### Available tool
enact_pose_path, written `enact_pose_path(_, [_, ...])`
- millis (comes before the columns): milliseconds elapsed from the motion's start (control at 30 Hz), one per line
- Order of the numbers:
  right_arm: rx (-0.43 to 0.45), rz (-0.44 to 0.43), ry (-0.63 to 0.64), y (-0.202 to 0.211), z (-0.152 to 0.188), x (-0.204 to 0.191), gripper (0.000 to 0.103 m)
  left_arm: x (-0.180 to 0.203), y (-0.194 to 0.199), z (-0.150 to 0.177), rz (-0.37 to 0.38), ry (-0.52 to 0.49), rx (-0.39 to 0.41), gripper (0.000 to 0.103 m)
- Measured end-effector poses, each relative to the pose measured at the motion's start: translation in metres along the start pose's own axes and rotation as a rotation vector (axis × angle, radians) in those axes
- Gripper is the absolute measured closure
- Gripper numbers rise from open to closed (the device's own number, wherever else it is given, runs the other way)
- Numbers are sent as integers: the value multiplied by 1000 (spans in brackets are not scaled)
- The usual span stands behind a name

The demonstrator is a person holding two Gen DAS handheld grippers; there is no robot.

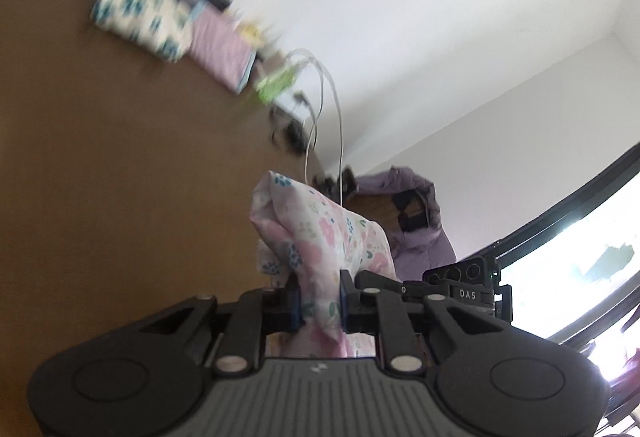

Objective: Fold clothes
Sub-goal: 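Lift the dress bundle with both grippers and carry it toward the clothes stack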

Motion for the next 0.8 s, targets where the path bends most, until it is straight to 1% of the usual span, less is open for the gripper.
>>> enact_pose_path(67, [16,17,39,-20,-36,-11,89,-4,-3,-42,-41,-46,23,88])
enact_pose_path(133, [38,58,115,-45,-79,-22,89,-13,-8,-84,-86,-83,47,88])
enact_pose_path(167, [43,67,115,-58,-100,-24,89,-20,-12,-104,-96,-89,53,88])
enact_pose_path(233, [45,78,126,-88,-144,-27,89,-41,-16,-146,-79,-47,73,88])
enact_pose_path(300, [47,71,116,-114,-183,-24,89,-63,-22,-183,-72,-38,87,88])
enact_pose_path(400, [55,79,93,-152,-230,-12,89,-99,-35,-232,-76,10,101,88])
enact_pose_path(500, [49,98,61,-187,-263,8,89,-138,-50,-265,-83,49,94,88])
enact_pose_path(600, [45,117,42,-217,-285,28,89,-173,-63,-286,-81,87,84,88])
enact_pose_path(700, [35,129,30,-237,-299,44,89,-198,-71,-298,-72,111,88,88])
enact_pose_path(800, [18,133,14,-250,-310,58,89,-218,-79,-300,-63,137,89,88])
Point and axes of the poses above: each gripper's, at about its wrist camera, not at the fingertips, and y roughly against the way its jaws point, x to its right, z to its underside, the point moved 5 cm from there along -y, roughly the way its jaws point, and after that the axes turned 1 degree about z, right-handed, at the moved point
